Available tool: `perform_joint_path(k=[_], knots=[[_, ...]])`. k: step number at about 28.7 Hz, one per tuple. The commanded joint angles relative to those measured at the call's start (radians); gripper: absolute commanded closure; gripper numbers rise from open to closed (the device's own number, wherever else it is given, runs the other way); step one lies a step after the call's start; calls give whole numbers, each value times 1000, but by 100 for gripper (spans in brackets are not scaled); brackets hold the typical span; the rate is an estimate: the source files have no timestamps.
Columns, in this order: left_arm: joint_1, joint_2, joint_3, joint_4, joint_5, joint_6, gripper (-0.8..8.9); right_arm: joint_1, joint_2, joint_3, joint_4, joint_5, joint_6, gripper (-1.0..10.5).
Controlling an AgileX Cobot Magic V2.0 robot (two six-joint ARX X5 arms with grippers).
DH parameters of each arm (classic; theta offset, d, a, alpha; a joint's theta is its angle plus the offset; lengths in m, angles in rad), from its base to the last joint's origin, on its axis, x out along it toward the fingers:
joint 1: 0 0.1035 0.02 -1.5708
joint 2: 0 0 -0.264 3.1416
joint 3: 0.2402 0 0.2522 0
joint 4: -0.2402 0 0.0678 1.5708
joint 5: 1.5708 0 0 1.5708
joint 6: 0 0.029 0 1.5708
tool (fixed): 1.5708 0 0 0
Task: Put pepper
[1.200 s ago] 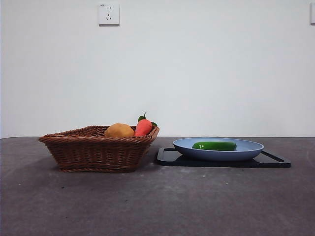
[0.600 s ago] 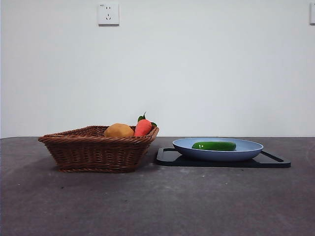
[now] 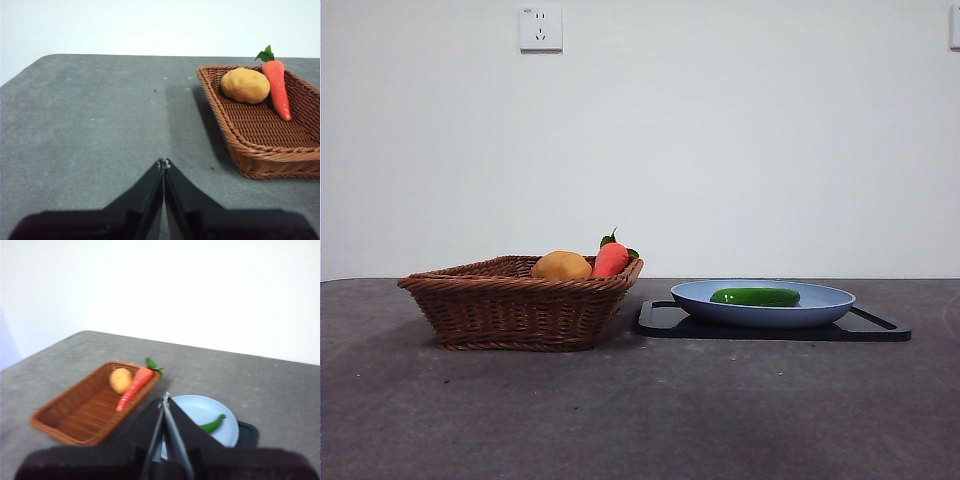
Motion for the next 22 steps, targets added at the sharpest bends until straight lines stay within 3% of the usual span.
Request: perform_joint_path(k=[1,10,22], knots=[[2,-4,-10,10,4,-6,806,0,-72,-151,141,37,18,936],[2,-4,-10,10,4,-6,806,1,-277,-478,272,184,37,936],[2,-4,-10,10,4,-6,806,1,-394,-665,288,188,76,936]])
